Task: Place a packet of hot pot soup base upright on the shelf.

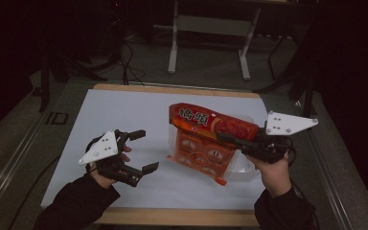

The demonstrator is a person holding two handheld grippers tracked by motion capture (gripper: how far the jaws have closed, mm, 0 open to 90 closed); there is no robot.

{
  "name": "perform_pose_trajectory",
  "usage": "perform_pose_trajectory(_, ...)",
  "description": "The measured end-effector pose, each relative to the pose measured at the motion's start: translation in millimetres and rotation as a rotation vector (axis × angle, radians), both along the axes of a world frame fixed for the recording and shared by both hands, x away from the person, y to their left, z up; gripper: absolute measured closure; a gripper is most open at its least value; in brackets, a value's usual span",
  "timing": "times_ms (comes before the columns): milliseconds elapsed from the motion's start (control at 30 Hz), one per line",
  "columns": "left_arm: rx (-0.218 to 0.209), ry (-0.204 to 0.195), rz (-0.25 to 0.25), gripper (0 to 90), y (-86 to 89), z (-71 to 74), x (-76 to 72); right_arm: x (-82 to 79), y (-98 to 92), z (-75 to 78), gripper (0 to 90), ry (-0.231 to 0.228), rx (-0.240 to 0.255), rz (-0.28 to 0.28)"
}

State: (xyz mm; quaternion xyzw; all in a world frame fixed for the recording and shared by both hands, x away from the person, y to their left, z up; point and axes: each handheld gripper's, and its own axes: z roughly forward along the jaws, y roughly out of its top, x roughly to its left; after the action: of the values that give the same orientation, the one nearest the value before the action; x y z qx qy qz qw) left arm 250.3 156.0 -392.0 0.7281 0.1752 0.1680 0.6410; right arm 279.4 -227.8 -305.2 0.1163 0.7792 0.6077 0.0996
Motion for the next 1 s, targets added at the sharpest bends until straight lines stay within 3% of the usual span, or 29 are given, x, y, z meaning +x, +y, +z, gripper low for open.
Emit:
perform_pose_trajectory(100, 0.015, 0.022, 0.014, 3.2, 7.0, -19.2, -1.9, 2.5, -6.3, 6.6, 90.0, -0.017, 0.008, -0.026)
perform_pose_trajectory(233, 0.040, 0.029, 0.054, 3.2, 15.1, -33.4, -3.3, 6.5, -16.3, 16.1, 90.0, -0.033, 0.010, -0.073)
perform_pose_trajectory(300, 0.059, 0.071, 0.086, 3.2, 23.8, -46.8, -3.4, 8.8, -22.2, 20.6, 90.0, -0.036, 0.008, -0.101)
perform_pose_trajectory(367, 0.052, 0.073, 0.094, 3.2, 26.6, -51.3, -4.3, 10.4, -25.5, 22.9, 90.0, -0.039, 0.007, -0.110)
perform_pose_trajectory(500, 0.051, 0.113, 0.117, 3.2, 36.9, -69.4, -9.3, 17.8, -40.8, 33.2, 90.0, -0.052, -0.008, -0.185)
perform_pose_trajectory(767, 0.008, 0.145, 0.160, 3.3, 49.1, -85.5, -15.6, 26.2, -64.2, 39.2, 90.0, -0.071, -0.011, -0.273)
perform_pose_trajectory(900, -0.006, 0.147, 0.183, 3.2, 53.6, -93.2, -18.7, 28.7, -77.7, 34.5, 90.0, -0.083, -0.025, -0.332)
perform_pose_trajectory(1000, 0.000, 0.148, 0.190, 3.2, 54.4, -96.4, -18.8, 32.4, -85.5, 27.8, 90.0, -0.066, -0.025, -0.359)
